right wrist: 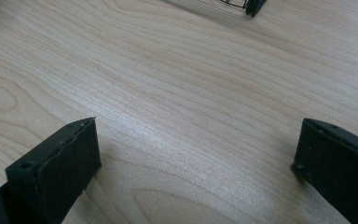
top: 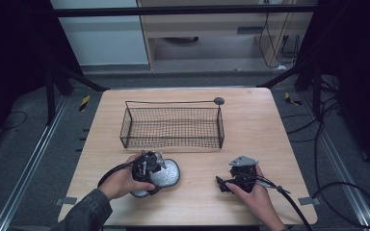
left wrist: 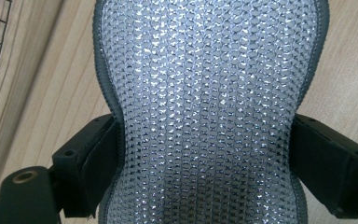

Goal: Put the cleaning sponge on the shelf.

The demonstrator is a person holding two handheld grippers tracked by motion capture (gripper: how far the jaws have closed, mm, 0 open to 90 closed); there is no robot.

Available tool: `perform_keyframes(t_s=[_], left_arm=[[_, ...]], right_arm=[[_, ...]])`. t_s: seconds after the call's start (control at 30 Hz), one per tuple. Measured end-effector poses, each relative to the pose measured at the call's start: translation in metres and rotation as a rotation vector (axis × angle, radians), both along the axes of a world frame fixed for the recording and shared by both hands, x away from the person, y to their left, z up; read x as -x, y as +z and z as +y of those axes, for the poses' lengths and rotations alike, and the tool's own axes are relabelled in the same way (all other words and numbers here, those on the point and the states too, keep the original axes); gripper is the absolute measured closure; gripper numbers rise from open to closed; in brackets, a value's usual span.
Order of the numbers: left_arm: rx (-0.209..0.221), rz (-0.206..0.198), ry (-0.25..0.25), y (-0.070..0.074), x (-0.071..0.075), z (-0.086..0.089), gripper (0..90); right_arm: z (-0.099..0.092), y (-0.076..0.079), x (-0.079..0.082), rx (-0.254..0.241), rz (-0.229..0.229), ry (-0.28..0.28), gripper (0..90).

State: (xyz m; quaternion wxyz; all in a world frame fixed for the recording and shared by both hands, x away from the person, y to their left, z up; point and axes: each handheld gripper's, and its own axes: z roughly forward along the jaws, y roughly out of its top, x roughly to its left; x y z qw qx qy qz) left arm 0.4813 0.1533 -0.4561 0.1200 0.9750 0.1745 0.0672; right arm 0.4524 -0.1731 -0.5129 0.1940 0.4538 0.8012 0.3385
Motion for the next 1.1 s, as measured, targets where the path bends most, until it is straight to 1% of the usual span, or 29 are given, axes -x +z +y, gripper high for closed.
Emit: perform_keyframes(t_s=[0.33, 0.5, 0.73, 0.83, 1.1], left_arm=[[0.016, -0.011, -0.008, 0.005, 0.000, 0.002, 12.7], [0.016, -0.024, -0.010, 0.007, 0.000, 0.002, 12.9], [0.012, -0.033, -0.012, 0.010, -0.001, 0.004, 13.2], [0.016, -0.037, -0.009, 0.011, -0.001, 0.004, 13.3], [0.018, -0.049, -0.012, 0.018, -0.002, 0.006, 13.4]], right_arm=[[0.000, 0.000, 0.000, 0.001, -0.002, 0.001, 0.4], [0.000, 0.000, 0.000, 0.000, -0.002, 0.001, 0.4], [0.000, 0.000, 0.000, -0.001, -0.002, 0.001, 0.4], [0.000, 0.000, 0.000, -0.001, -0.003, 0.003, 0.4], [0.001, 0.000, 0.000, -0.002, -0.003, 0.001, 0.4]])
